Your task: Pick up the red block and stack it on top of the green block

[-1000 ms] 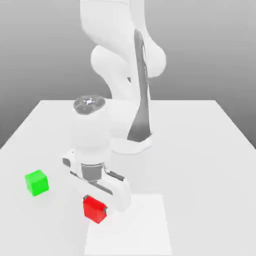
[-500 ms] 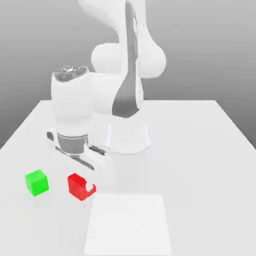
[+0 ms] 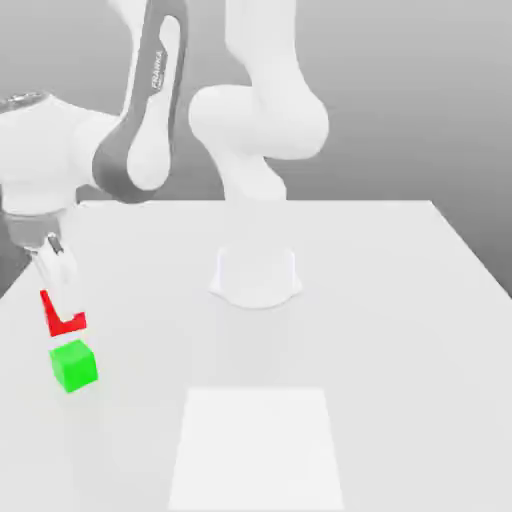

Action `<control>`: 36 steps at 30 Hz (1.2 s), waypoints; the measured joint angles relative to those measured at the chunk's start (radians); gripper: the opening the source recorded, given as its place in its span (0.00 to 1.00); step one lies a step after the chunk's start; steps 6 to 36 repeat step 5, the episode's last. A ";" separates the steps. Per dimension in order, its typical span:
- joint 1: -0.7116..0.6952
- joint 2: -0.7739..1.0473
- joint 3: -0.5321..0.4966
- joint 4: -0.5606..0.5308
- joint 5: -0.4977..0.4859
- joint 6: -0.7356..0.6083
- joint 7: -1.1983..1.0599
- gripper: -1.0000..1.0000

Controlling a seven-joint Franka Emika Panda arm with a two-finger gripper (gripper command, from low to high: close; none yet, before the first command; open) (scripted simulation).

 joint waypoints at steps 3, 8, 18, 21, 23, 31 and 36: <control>-0.018 0.092 0.036 0.004 0.079 0.084 -0.057 1.00; -0.018 0.092 0.036 0.004 0.079 0.084 -0.057 1.00; -0.018 0.092 0.036 0.004 0.079 0.084 -0.057 1.00; -0.018 0.092 0.036 0.004 0.079 0.084 -0.057 1.00; -0.018 0.092 0.036 0.004 0.079 0.084 -0.057 1.00; -0.018 0.092 0.036 0.004 0.079 0.084 -0.057 1.00; -0.018 0.092 0.036 0.004 0.079 0.084 -0.057 1.00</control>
